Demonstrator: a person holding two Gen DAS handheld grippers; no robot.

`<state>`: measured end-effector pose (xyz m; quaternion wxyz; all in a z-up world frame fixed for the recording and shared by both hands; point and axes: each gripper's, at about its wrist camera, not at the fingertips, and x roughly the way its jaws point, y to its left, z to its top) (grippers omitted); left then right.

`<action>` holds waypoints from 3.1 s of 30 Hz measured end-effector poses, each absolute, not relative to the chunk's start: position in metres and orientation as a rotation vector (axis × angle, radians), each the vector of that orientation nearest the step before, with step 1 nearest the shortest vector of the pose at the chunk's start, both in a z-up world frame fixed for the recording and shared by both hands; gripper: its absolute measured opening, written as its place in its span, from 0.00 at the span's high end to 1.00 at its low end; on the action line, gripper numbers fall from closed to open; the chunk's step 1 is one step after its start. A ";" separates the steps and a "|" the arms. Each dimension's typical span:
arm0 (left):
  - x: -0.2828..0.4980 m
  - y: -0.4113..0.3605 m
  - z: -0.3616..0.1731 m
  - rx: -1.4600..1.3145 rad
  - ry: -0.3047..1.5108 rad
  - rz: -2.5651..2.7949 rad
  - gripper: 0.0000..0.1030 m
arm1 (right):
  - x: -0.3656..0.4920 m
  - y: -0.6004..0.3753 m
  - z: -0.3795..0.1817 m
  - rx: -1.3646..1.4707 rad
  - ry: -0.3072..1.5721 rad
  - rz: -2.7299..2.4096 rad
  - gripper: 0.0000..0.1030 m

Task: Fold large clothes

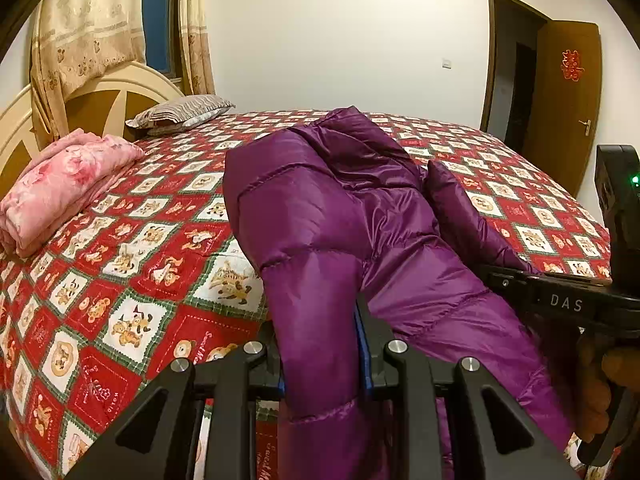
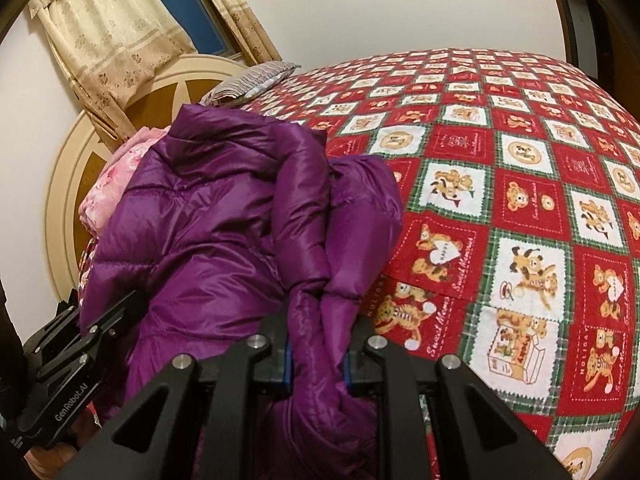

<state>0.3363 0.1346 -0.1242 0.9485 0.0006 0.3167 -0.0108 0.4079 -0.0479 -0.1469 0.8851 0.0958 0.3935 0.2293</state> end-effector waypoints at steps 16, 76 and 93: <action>0.346 0.145 -0.157 -0.006 0.694 -0.003 0.59 | 0.414 -0.042 -0.172 0.177 0.857 0.452 0.80; 0.175 0.130 -0.010 0.015 0.388 0.267 0.10 | 0.244 -0.070 -0.032 0.024 0.480 0.284 0.24; 0.169 0.138 -0.013 0.003 0.389 0.279 0.10 | 0.228 -0.065 -0.027 0.011 0.459 0.305 0.23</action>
